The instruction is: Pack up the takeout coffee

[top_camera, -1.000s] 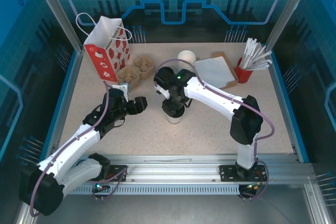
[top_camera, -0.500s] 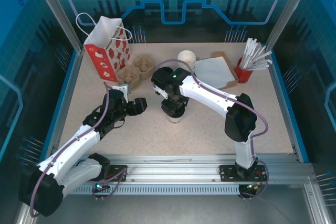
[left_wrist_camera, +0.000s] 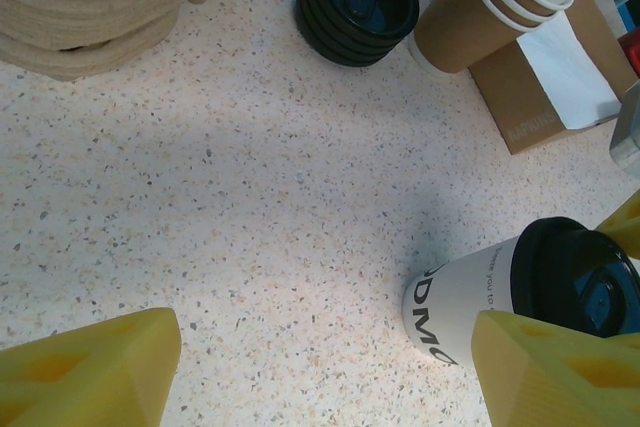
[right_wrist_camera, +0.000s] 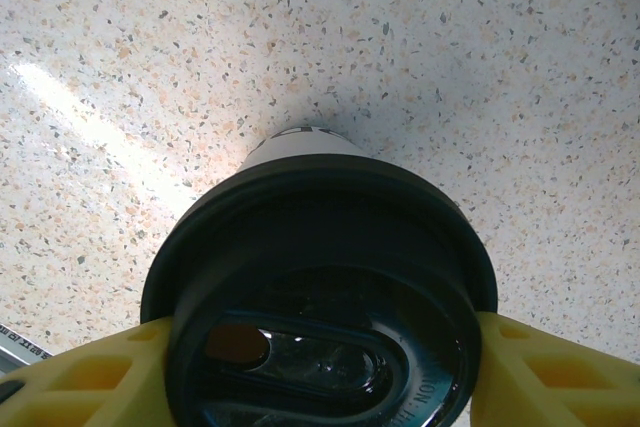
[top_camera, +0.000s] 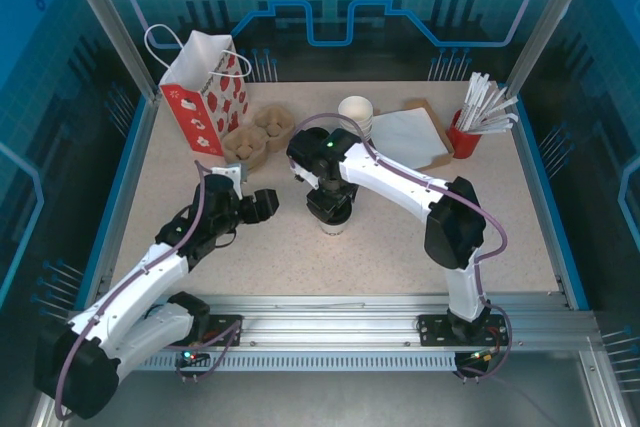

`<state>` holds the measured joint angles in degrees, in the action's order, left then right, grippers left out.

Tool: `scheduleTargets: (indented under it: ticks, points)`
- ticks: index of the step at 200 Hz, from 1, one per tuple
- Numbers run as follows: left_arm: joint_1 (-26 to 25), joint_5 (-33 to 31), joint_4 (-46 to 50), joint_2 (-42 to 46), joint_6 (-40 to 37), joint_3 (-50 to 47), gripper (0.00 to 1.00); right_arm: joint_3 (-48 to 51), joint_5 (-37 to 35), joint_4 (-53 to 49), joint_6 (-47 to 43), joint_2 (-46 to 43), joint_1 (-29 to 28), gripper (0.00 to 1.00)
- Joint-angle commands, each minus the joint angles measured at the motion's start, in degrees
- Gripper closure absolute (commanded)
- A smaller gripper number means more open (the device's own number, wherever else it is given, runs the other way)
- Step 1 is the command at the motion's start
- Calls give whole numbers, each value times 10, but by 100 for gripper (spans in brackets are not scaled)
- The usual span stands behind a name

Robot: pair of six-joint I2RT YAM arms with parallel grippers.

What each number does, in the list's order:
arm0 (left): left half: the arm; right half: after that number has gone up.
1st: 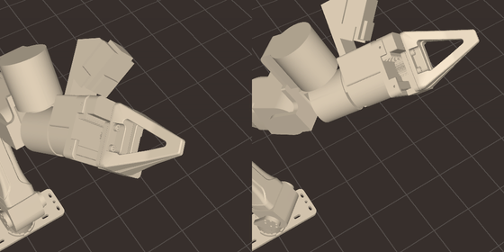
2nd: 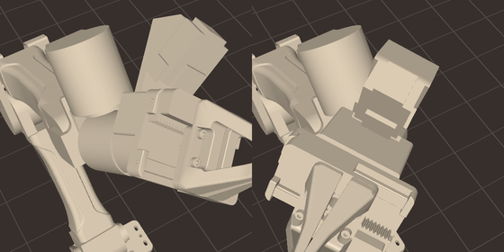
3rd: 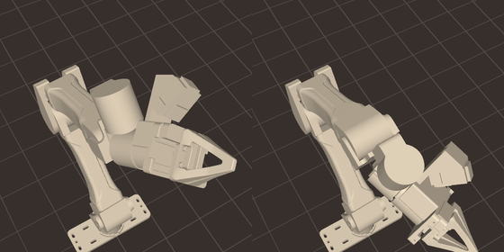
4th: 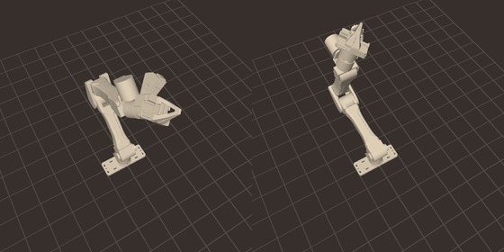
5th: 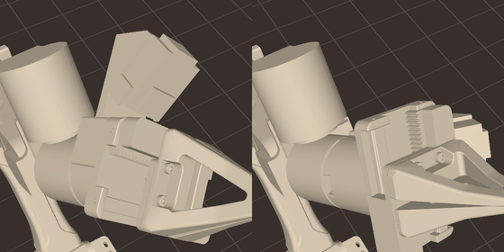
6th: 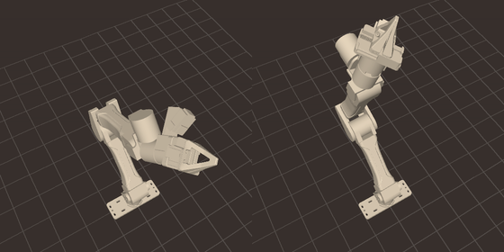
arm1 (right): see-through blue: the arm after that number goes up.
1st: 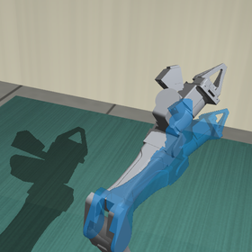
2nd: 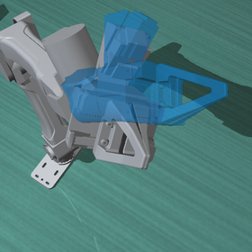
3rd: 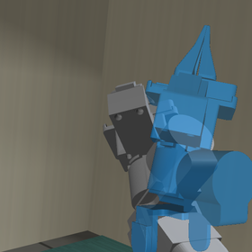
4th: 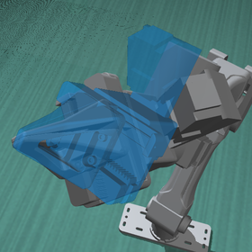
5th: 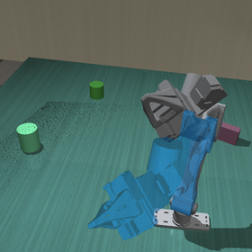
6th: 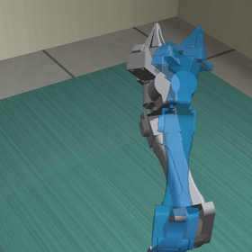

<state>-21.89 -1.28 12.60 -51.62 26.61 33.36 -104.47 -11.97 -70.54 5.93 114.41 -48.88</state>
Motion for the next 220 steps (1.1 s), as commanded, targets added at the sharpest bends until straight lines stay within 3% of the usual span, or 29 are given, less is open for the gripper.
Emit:
scheduleTargets:
  ticks: [1, 92, 130, 220]
  points:
    - [4, 4, -3, 10, -2, -9, 22, 40, 2, -28, -13, 49, -12, 45]
    - [3, 17, -11, 16, 42, -51, 22, 106, -6, 7, -17, 74, -23, 47]
    - [3, 17, -5, 8, 48, -41, 22, 76, -14, 1, -23, 71, -26, 47]
    - [3, 30, -16, 7, 50, -34, 23, 14, 18, -4, -31, 33, -17, 23]
